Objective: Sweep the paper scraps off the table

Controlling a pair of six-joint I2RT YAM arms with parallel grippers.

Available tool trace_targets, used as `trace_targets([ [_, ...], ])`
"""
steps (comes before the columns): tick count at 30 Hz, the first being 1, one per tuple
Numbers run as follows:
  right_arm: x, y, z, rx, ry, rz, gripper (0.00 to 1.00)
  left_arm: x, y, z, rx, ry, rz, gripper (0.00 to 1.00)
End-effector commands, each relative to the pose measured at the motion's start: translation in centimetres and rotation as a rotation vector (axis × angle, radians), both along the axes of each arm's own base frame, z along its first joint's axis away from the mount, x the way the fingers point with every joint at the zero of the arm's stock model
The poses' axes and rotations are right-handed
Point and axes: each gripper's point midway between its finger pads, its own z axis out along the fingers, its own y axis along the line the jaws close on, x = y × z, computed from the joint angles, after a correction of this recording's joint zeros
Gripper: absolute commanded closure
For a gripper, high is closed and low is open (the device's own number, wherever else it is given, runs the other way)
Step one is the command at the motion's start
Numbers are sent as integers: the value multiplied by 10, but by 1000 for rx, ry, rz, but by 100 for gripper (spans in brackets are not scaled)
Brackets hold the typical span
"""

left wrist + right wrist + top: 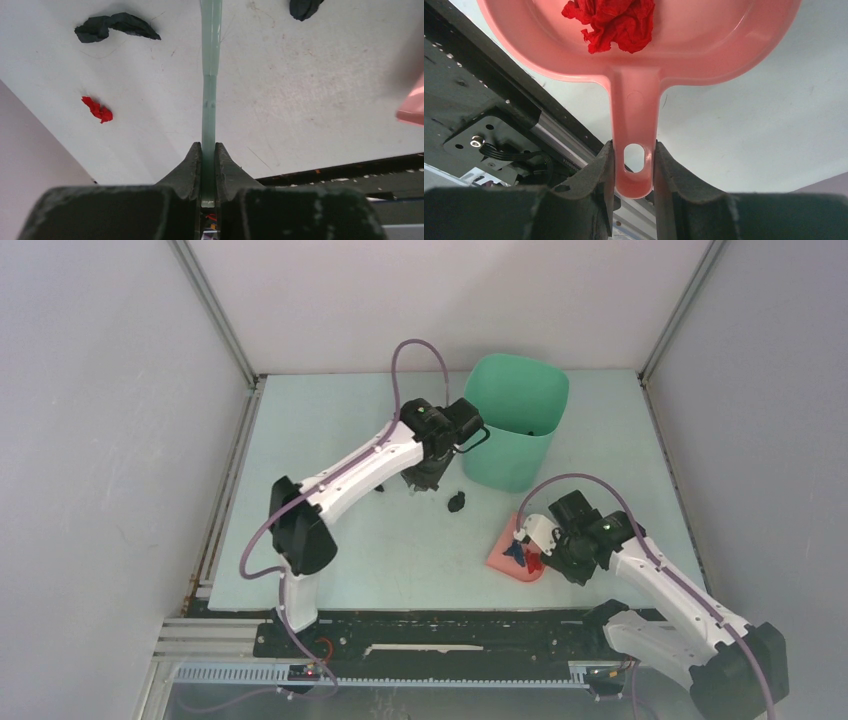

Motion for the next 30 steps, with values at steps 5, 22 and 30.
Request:
trace_targets([
  [5,18,1,-8,-20,-22,-5,100,9,-11,-33,132,66,-131,100],
  [22,27,23,-20,58,13,-35,100,-100,-111,-2,-314,307,-370,100],
  [30,28,25,-17,77,-2,-41,100,-116,-111,55,-450,207,-375,100],
])
